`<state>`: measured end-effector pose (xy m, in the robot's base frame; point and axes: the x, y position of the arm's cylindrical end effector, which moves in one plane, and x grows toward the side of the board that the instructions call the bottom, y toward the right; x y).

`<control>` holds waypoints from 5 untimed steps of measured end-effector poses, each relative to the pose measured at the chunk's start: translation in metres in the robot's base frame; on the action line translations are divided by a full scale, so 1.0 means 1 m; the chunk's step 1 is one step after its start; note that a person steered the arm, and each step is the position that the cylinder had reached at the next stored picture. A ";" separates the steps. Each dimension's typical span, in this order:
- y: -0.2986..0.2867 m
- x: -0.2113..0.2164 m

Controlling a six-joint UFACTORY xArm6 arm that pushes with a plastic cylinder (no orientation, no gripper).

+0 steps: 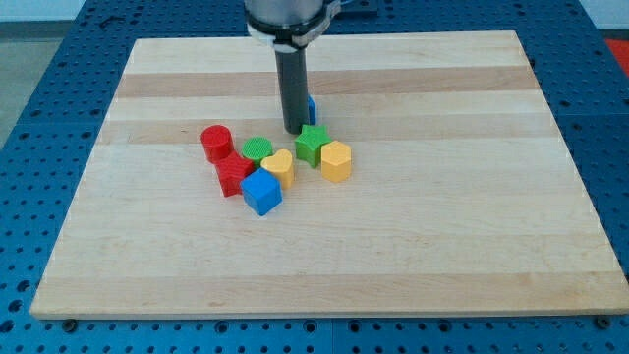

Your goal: Push the blue triangle a bit down and left

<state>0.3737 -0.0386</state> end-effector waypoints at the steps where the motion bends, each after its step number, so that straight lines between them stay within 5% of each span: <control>1: -0.043 -0.001; 2: -0.098 -0.014; 5: 0.011 -0.051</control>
<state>0.3224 -0.0271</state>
